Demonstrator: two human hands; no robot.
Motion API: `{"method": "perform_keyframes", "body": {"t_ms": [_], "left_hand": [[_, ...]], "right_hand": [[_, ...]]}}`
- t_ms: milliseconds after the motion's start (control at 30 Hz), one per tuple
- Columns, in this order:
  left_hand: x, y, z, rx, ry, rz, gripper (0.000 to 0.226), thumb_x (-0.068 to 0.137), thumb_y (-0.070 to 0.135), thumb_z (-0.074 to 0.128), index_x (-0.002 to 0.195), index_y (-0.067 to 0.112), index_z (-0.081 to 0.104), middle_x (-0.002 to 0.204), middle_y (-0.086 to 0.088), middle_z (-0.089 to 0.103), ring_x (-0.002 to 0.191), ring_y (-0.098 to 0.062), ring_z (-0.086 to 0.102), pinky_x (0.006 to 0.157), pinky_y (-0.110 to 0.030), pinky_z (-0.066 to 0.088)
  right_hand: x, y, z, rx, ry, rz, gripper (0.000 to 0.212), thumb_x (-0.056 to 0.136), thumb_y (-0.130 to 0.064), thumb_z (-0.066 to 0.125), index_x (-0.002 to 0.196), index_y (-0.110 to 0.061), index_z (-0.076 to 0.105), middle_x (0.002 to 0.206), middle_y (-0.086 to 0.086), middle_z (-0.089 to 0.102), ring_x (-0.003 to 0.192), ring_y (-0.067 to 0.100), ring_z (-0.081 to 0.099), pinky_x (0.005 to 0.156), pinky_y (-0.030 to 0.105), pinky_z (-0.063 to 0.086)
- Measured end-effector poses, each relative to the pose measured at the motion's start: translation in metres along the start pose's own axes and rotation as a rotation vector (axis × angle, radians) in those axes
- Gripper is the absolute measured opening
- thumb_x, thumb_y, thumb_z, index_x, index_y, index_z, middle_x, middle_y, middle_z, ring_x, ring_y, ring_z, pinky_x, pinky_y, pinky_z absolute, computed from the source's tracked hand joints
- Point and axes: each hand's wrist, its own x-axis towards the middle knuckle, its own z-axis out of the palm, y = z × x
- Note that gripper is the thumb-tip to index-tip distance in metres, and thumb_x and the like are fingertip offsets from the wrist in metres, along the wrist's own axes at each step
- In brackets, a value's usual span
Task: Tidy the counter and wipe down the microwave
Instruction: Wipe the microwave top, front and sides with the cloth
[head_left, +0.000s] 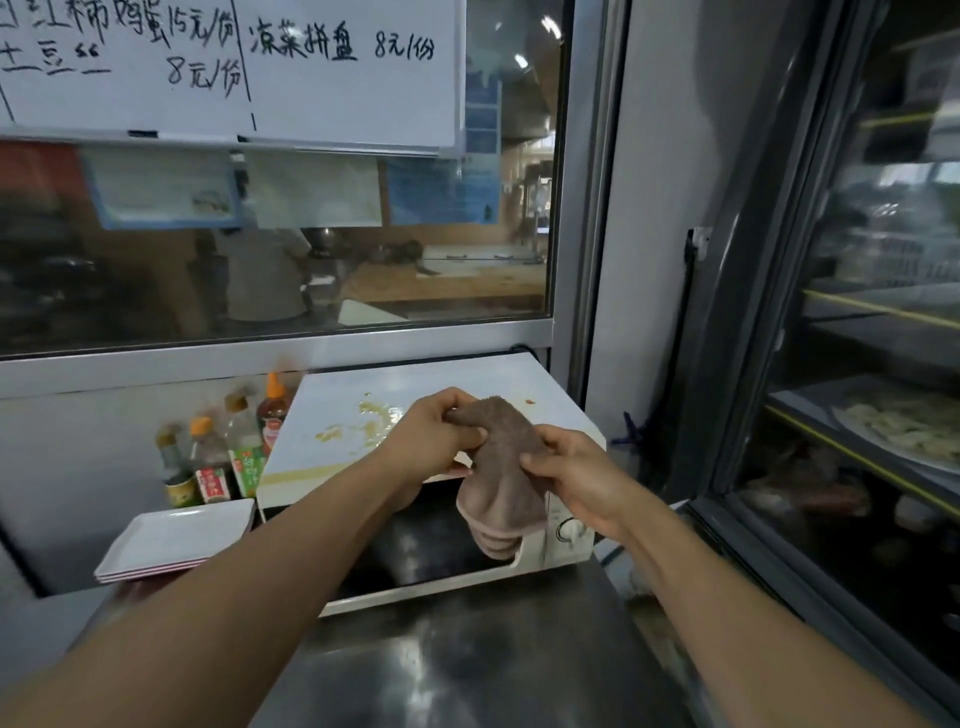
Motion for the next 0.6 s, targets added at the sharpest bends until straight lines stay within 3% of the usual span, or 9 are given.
{"method": "perform_keyframes", "body": {"t_ms": [133, 233, 300, 367, 467, 600], "left_hand": [[0.044, 0.000, 0.012, 0.024, 0.150, -0.069, 0.027, 0.081, 0.011, 0.071, 0.072, 0.015, 0.045, 0.067, -0.004, 0.056, 0.056, -0.013, 0.051, 0.051, -0.023, 0.040], [0.079, 0.002, 0.026, 0.107, 0.188, -0.059, 0.031, 0.078, 0.021, 0.074, 0.071, 0.015, 0.045, 0.065, -0.004, 0.057, 0.053, -0.012, 0.050, 0.051, -0.023, 0.040], [0.102, 0.005, 0.038, 0.077, 0.197, -0.081, 0.031, 0.078, 0.022, 0.073, 0.072, 0.015, 0.044, 0.067, -0.004, 0.059, 0.055, -0.014, 0.052, 0.055, -0.025, 0.043], [0.121, 0.003, 0.050, 0.018, 0.202, -0.153, 0.028, 0.081, 0.023, 0.071, 0.076, 0.016, 0.045, 0.068, -0.005, 0.060, 0.054, -0.015, 0.054, 0.053, -0.025, 0.047], [0.141, -0.014, 0.059, 0.089, 0.223, -0.259, 0.020, 0.083, 0.017, 0.069, 0.087, 0.014, 0.050, 0.078, -0.009, 0.065, 0.059, -0.018, 0.060, 0.049, -0.024, 0.048], [0.150, -0.042, 0.047, 0.575, 0.226, -0.260, 0.040, 0.082, 0.016, 0.066, 0.119, 0.014, 0.051, 0.109, -0.008, 0.063, 0.095, -0.023, 0.062, 0.076, -0.031, 0.049]], "right_hand": [[0.037, -0.004, -0.040, -0.140, 0.111, -0.004, 0.012, 0.092, -0.009, 0.055, 0.100, -0.012, 0.064, 0.102, 0.011, 0.069, 0.098, 0.025, 0.065, 0.089, 0.037, 0.053], [0.065, -0.013, -0.074, -0.273, 0.176, -0.055, 0.012, 0.091, -0.009, 0.056, 0.101, -0.014, 0.062, 0.099, 0.008, 0.068, 0.092, 0.020, 0.065, 0.078, 0.030, 0.053], [0.084, -0.022, -0.092, -0.338, 0.230, -0.091, 0.016, 0.089, -0.008, 0.059, 0.101, -0.019, 0.060, 0.097, 0.004, 0.066, 0.087, 0.016, 0.064, 0.071, 0.026, 0.052], [0.107, -0.026, -0.106, -0.408, 0.309, -0.111, 0.022, 0.086, -0.009, 0.062, 0.098, -0.026, 0.057, 0.100, 0.002, 0.062, 0.087, 0.015, 0.062, 0.074, 0.029, 0.054], [0.136, -0.017, -0.120, -0.641, 0.350, -0.101, 0.021, 0.086, -0.016, 0.062, 0.103, -0.027, 0.054, 0.107, 0.002, 0.060, 0.089, 0.014, 0.057, 0.072, 0.024, 0.048], [0.153, 0.009, -0.124, -1.057, 0.263, -0.027, 0.049, 0.090, -0.032, 0.055, 0.136, -0.021, 0.041, 0.137, 0.014, 0.036, 0.123, 0.031, 0.039, 0.102, 0.038, 0.038]]}}
